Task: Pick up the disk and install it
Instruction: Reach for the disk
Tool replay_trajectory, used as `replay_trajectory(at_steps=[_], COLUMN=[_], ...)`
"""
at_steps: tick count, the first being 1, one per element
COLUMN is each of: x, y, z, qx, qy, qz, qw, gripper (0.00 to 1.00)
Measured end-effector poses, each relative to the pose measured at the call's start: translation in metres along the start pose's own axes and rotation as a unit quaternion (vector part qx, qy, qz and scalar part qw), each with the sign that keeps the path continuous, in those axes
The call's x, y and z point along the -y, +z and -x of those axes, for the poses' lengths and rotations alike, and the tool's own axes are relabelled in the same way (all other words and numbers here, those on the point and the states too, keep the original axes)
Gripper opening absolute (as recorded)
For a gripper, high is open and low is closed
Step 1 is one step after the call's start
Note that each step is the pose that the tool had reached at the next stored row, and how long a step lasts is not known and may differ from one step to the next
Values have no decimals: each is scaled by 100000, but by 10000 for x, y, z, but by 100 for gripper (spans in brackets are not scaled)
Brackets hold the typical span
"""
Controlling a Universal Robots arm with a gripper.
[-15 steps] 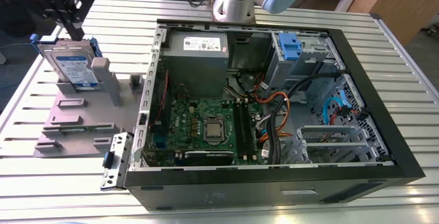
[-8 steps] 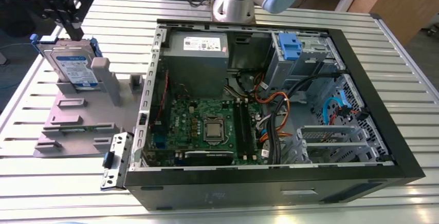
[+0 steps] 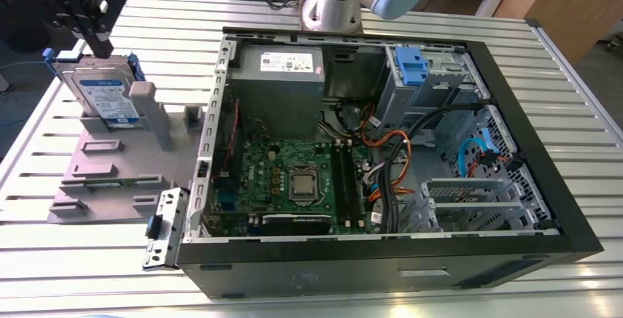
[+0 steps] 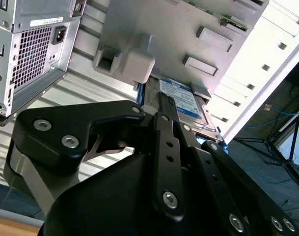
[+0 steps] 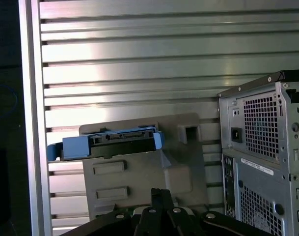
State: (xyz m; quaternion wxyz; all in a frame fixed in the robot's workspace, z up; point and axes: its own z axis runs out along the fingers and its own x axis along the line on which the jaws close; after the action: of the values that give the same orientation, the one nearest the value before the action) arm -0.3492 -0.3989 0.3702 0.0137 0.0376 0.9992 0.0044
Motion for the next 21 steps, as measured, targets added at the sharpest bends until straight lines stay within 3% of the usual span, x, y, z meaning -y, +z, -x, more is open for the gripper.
replay_trajectory(at_steps=[21], x=[4], y=[2], z=[-53], qx=[4], qy=[-1], qz=[-11], qw=[100000], gripper=[11])
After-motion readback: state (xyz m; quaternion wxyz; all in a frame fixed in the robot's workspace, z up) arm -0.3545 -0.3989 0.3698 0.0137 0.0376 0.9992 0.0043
